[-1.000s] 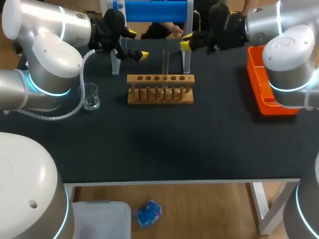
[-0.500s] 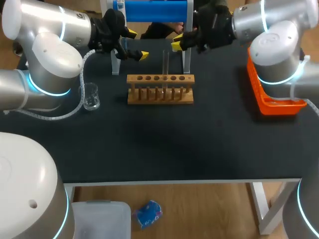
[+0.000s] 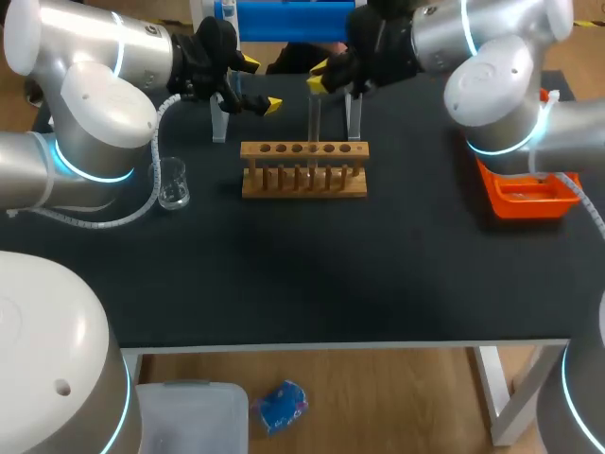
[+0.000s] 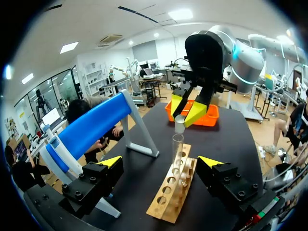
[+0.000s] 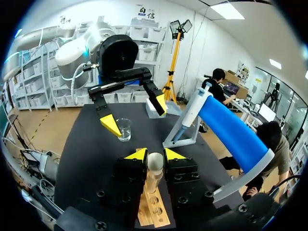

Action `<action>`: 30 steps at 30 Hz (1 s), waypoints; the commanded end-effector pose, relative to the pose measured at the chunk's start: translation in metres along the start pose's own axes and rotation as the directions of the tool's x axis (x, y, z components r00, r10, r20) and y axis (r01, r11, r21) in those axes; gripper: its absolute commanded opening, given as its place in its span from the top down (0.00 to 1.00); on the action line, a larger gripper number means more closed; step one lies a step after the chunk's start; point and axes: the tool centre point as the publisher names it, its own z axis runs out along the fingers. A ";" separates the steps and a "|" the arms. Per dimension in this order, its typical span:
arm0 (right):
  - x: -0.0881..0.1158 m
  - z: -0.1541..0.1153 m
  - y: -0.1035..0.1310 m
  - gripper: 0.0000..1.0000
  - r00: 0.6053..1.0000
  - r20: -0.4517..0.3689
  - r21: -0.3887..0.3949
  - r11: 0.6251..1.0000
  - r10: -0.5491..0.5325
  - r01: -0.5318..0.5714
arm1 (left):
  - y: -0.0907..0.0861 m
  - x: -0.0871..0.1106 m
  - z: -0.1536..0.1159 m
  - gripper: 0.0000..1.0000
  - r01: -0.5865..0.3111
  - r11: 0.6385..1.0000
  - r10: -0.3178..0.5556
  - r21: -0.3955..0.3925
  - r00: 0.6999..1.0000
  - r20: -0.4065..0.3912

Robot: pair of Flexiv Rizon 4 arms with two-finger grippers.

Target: Invert the test tube, pick up the pipette, mount the tip to pipette, aspirate from beaker and dispense into the tube, eject the tip, return the pipette, and cap with the stopper.

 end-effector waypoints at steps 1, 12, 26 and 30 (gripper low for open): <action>0.000 0.005 -0.002 1.00 1.000 -0.002 0.006 1.000 0.004 -0.004 | -0.001 0.000 0.000 0.00 0.001 1.000 -0.001 -0.004 1.000 -0.003; 0.003 0.013 -0.014 1.00 0.999 -0.011 0.026 0.999 0.032 -0.032 | -0.001 0.000 0.000 0.00 0.001 1.000 -0.001 -0.004 1.000 -0.003; 0.000 0.004 -0.015 1.00 0.999 0.008 0.018 0.999 0.045 -0.045 | -0.001 0.000 0.000 0.00 0.001 1.000 -0.001 -0.004 1.000 -0.003; -0.001 0.002 -0.015 1.00 0.999 0.014 0.014 0.999 0.045 -0.046 | -0.001 0.000 0.000 0.00 0.001 1.000 -0.001 -0.004 1.000 -0.003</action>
